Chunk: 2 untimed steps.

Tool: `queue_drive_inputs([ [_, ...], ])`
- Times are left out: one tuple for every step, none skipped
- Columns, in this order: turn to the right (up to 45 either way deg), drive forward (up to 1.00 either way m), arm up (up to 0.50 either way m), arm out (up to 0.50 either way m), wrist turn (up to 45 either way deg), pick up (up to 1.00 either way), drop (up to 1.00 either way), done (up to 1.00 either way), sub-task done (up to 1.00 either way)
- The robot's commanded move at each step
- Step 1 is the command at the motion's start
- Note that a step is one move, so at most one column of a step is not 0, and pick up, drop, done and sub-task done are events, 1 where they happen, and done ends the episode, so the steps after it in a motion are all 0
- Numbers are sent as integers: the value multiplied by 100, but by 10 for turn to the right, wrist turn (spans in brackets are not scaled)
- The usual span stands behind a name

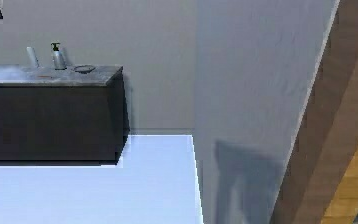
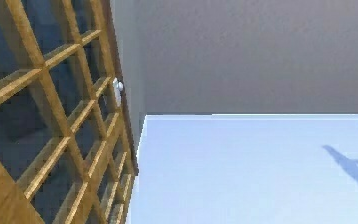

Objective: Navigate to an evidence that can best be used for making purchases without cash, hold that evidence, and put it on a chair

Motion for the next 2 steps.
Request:
queue_drive_inputs([
  [-420, 0, 0, 0, 0, 0, 0, 0, 0],
  [0, 40, 0, 0, 0, 0, 0, 0, 0],
])
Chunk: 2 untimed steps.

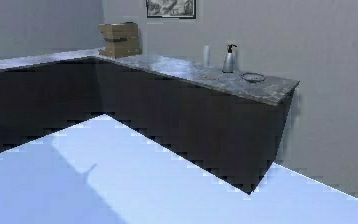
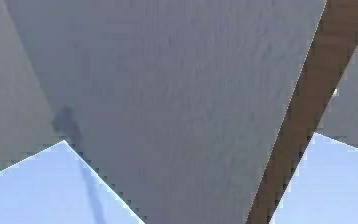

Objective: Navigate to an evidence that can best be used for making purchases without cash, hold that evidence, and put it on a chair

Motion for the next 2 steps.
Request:
queue_drive_inputs([
  [-450, 0, 0, 0, 0, 0, 0, 0, 0],
  [-60, 0, 0, 0, 0, 0, 0, 0, 0],
])
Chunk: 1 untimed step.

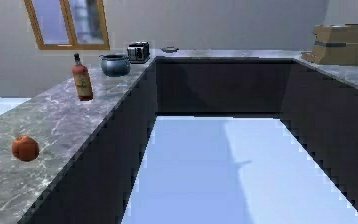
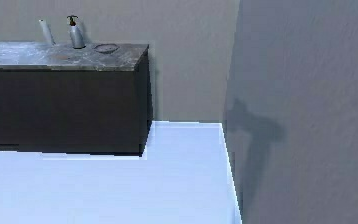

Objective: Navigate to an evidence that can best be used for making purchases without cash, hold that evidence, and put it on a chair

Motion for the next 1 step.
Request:
queue_drive_inputs([
  [0, 100, 0, 0, 0, 0, 0, 0, 0],
])
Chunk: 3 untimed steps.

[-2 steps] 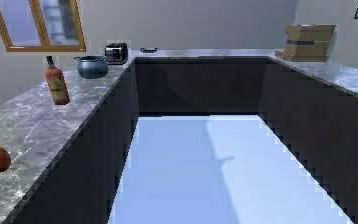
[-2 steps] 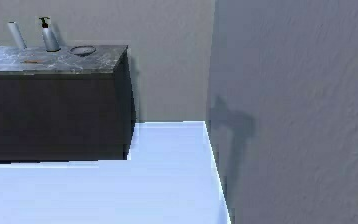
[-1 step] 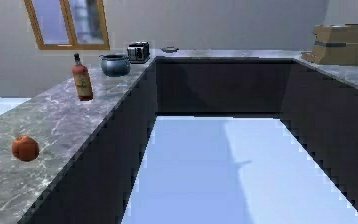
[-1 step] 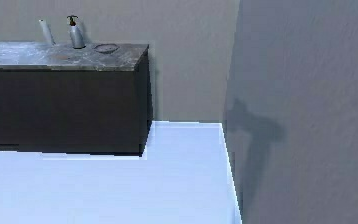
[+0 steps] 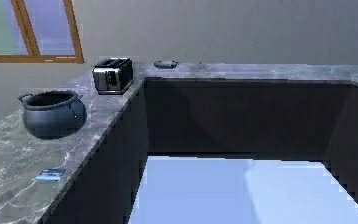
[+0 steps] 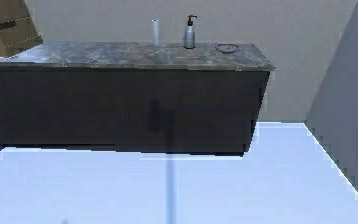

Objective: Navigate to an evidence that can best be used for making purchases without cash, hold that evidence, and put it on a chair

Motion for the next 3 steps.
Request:
queue_drive_inputs([
  [-60, 0, 0, 0, 0, 0, 0, 0, 0],
  [0, 20, 0, 0, 0, 0, 0, 0, 0],
  [-450, 0, 0, 0, 0, 0, 0, 0, 0],
])
